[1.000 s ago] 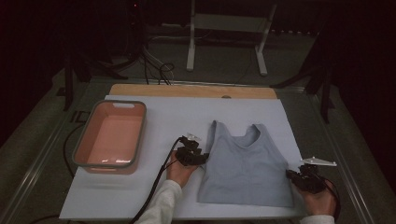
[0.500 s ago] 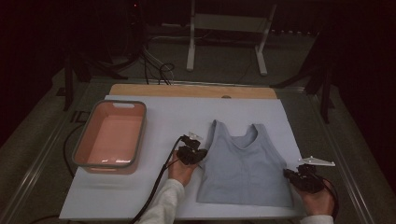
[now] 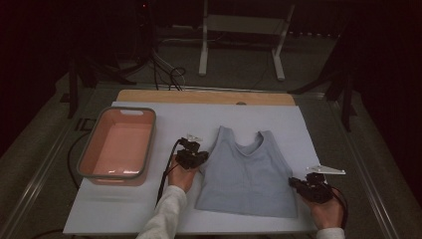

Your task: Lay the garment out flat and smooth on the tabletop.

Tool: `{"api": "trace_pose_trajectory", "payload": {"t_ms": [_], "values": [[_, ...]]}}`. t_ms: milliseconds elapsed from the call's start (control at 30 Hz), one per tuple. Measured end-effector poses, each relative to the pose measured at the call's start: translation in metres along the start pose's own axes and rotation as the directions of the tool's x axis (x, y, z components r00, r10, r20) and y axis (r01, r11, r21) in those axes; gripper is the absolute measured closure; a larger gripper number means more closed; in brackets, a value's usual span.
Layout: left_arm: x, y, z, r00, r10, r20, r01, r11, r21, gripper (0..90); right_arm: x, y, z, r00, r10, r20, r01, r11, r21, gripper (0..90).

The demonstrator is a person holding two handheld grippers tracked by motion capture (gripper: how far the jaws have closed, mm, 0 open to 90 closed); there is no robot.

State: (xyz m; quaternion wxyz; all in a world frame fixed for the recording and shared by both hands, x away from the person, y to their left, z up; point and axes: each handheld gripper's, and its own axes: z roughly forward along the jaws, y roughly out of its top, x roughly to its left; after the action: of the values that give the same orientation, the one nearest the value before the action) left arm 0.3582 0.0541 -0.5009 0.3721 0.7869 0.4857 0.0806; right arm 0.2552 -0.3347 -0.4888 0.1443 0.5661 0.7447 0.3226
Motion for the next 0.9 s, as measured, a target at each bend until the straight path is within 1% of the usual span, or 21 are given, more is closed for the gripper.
{"api": "trace_pose_trajectory", "payload": {"t_ms": [133,233,333,367,400,467,533,567,600,633,667,733,800,833,900], "values": [[0.012,-0.002,-0.008,0.9995,-0.01,-0.028,0.01,0.9999,0.0,89.0,0.011,0.007,0.008,0.9996,-0.023,-0.018,0.023,1.0,-0.01,86.4],[0.02,-0.004,-0.013,0.9987,-0.02,-0.048,0.02,0.9998,0.0,89.0,0.019,0.01,0.014,0.9983,-0.044,-0.037,0.044,0.999,-0.007,86.4],[0.027,-0.008,-0.018,0.9965,-0.028,-0.078,0.028,0.9996,0.001,88.9,0.027,0.013,0.019,0.9965,-0.066,-0.051,0.066,0.998,-0.005,86.4],[0.029,-0.01,-0.019,0.9957,-0.036,-0.086,0.036,0.9994,-0.002,88.9,0.029,0.014,0.02,0.9957,-0.071,-0.06,0.071,0.997,-0.007,86.4],[0.031,-0.011,-0.021,0.995,-0.044,-0.089,0.044,0.999,-0.004,88.9,0.031,0.014,0.021,0.995,-0.076,-0.064,0.076,0.997,-0.008,86.3],[0.031,-0.014,-0.023,0.9945,-0.037,-0.098,0.037,0.9993,-0.002,88.6,0.035,0.016,0.024,0.9937,-0.09,-0.067,0.09,0.996,-0.009,86.2],[0.031,-0.014,-0.024,0.9943,-0.031,-0.102,0.031,0.9995,-0.002,87.4,0.037,0.017,0.025,0.9937,-0.093,-0.063,0.092,0.996,-0.01,86.0],[0.029,-0.015,-0.027,0.9946,-0.032,-0.099,0.031,0.9994,-0.013,85.9,0.037,0.018,0.026,0.9941,-0.091,-0.06,0.09,0.996,-0.012,85.6],[0.027,-0.015,-0.028,0.9937,-0.028,-0.109,0.026,0.9996,-0.014,84.0,0.036,0.018,0.026,0.9945,-0.087,-0.059,0.086,0.996,-0.014,85.2],[0.026,-0.015,-0.03,0.9932,-0.03,-0.113,0.028,0.9994,-0.023,79.7,0.035,0.018,0.026,0.9948,-0.084,-0.057,0.083,0.996,-0.014,84.7],[0.025,-0.015,-0.032,0.9932,-0.031,-0.113,0.027,0.9991,-0.034,72.8,0.034,0.018,0.026,0.9952,-0.08,-0.057,0.079,0.997,-0.017,84.3],[0.023,-0.015,-0.038,0.9919,-0.034,-0.122,0.027,0.9981,-0.055,60.8,0.032,0.018,0.024,0.9956,-0.075,-0.057,0.073,0.997,-0.034,74.5],[0.023,-0.015,-0.044,0.9941,-0.033,-0.104,0.024,0.9966,-0.079,50.9,0.03,0.018,0.022,0.9948,-0.056,-0.085,0.052,0.997,-0.049,58.5],[0.022,-0.015,-0.047,0.9945,-0.032,-0.099,0.023,0.9959,-0.087,46.3,0.029,0.018,0.022,0.9949,-0.044,-0.091,0.039,0.998,-0.054,51.3],[0.019,-0.016,-0.051,0.995,-0.029,-0.095,0.019,0.9945,-0.103,40.1,0.029,0.018,0.023,0.9954,-0.042,-0.087,0.037,0.998,-0.053,46.0]]}}
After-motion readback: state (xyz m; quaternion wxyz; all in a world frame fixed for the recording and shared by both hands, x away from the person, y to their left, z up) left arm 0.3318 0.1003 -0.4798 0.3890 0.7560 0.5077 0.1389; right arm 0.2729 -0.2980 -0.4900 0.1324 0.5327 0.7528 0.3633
